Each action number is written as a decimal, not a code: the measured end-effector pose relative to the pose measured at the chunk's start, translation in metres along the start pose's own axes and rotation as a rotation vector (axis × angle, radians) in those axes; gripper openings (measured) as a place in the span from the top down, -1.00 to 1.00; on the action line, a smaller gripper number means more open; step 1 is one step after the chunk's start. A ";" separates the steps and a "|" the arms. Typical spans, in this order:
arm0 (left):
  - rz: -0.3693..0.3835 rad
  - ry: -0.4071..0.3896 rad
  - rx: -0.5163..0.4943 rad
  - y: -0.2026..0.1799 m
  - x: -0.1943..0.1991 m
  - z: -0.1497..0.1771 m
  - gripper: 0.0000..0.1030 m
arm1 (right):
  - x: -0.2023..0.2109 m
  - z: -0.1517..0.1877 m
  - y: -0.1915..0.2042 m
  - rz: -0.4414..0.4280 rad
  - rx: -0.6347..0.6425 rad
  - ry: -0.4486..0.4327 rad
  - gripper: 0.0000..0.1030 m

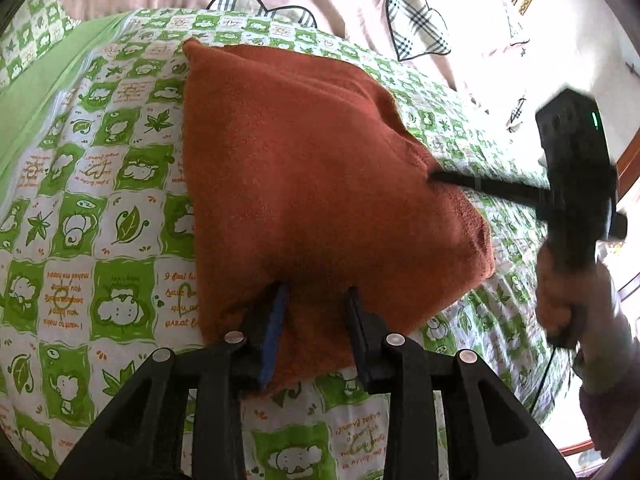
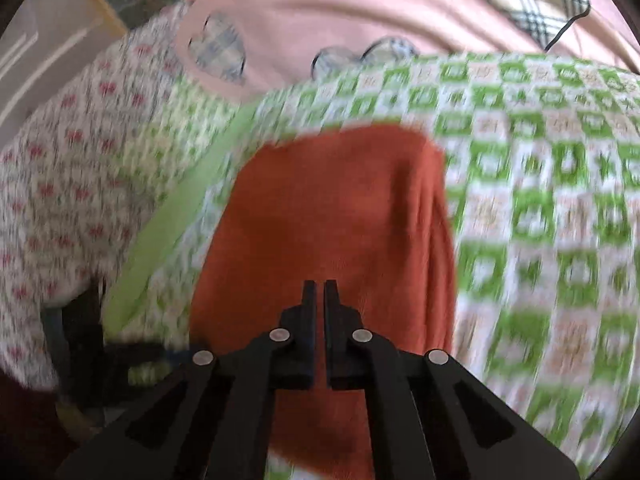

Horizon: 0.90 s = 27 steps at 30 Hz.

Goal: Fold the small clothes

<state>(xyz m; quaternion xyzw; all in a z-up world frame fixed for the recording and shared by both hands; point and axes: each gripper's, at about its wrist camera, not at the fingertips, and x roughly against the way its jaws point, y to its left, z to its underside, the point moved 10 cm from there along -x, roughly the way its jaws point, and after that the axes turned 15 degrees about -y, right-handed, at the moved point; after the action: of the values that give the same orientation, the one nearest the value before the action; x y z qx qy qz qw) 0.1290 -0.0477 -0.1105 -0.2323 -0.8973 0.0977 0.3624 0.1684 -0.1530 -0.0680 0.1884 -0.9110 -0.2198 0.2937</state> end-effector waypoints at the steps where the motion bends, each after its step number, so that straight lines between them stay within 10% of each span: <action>1: 0.002 -0.003 0.007 0.000 0.000 0.000 0.39 | 0.000 0.017 -0.006 0.060 0.035 0.043 0.92; 15: -0.054 -0.033 0.029 -0.004 0.004 0.005 0.25 | 0.021 0.055 -0.024 0.239 0.061 0.064 0.92; 27: -0.171 -0.025 -0.029 -0.006 0.034 0.032 0.25 | 0.055 0.066 -0.042 0.200 -0.114 -0.016 0.91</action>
<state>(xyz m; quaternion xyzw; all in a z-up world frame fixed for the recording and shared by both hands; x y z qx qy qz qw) 0.0836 -0.0368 -0.1110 -0.1589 -0.9196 0.0565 0.3549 0.0946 -0.1946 -0.1126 0.0778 -0.9135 -0.2425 0.3171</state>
